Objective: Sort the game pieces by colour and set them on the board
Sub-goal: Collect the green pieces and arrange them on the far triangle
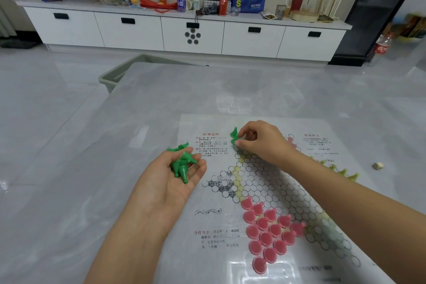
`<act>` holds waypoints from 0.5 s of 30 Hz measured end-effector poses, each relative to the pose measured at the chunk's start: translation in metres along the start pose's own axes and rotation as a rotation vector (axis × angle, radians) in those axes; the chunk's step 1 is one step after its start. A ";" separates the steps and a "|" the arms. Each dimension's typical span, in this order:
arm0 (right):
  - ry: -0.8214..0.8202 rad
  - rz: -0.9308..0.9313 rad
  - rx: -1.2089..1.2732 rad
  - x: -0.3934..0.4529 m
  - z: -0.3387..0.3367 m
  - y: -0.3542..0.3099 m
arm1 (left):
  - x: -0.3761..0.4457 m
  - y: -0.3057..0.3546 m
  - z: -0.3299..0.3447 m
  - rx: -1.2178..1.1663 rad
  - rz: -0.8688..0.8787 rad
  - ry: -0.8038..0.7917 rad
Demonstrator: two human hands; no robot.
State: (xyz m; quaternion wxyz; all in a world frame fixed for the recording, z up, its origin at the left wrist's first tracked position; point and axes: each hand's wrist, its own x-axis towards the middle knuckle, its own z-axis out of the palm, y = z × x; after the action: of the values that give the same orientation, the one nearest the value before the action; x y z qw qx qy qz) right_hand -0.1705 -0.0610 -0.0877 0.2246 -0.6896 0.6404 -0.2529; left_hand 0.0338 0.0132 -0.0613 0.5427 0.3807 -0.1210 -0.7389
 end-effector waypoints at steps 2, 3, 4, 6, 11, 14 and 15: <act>0.036 -0.008 -0.031 0.001 0.005 -0.002 | 0.000 0.000 0.000 -0.002 0.000 -0.002; 0.043 -0.011 -0.039 0.001 0.006 -0.003 | 0.000 0.000 0.000 -0.001 0.000 0.000; 0.046 -0.013 -0.037 0.001 0.006 -0.003 | 0.000 0.001 0.000 0.000 0.000 0.003; 0.062 0.001 -0.004 0.001 0.004 -0.001 | 0.000 0.001 0.000 -0.003 -0.003 0.004; 0.109 0.070 0.090 0.001 -0.002 0.004 | 0.001 0.001 -0.001 -0.016 -0.004 -0.002; 0.070 0.016 0.007 -0.001 0.002 0.002 | 0.000 0.000 0.000 -0.022 -0.004 -0.001; 0.067 0.002 -0.006 -0.001 0.004 0.002 | 0.000 0.000 0.000 -0.021 -0.004 -0.001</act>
State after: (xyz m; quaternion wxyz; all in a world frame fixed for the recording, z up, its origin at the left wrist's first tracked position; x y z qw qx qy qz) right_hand -0.1695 -0.0598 -0.0922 0.2012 -0.6807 0.6491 -0.2737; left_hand 0.0341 0.0131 -0.0612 0.5450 0.3748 -0.1125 -0.7415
